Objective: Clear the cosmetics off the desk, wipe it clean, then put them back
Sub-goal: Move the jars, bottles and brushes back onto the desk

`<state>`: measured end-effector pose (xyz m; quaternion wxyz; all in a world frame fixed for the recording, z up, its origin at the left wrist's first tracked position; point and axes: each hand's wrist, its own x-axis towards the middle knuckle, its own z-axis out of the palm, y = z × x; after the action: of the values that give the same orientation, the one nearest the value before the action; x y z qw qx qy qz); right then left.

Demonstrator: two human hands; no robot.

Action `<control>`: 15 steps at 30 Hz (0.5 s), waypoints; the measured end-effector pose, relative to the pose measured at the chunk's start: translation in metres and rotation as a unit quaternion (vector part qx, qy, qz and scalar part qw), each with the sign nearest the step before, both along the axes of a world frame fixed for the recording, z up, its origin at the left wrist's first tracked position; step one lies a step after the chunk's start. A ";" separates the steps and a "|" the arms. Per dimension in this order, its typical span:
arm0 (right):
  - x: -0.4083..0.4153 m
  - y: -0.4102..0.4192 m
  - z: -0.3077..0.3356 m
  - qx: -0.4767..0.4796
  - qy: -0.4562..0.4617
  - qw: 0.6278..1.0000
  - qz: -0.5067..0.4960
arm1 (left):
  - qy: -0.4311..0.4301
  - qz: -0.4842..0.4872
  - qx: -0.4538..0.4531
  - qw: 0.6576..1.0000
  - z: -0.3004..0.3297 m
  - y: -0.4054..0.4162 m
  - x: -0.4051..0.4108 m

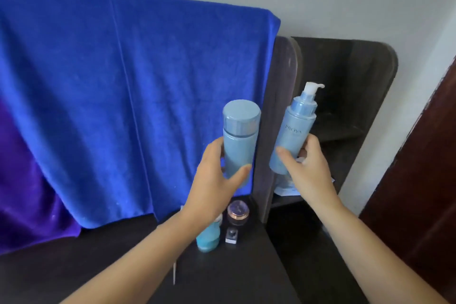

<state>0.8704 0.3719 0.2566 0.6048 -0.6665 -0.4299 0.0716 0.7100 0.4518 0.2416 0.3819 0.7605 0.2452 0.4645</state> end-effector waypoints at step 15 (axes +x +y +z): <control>-0.233 0.138 -0.184 -0.228 0.075 0.960 0.145 | 0.125 0.197 -0.233 0.944 -0.180 0.108 -0.244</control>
<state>0.6379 0.5096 0.0722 0.4506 -0.7099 -0.4475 0.3047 0.4661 0.5598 0.0611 0.4156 0.6387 0.5373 0.3614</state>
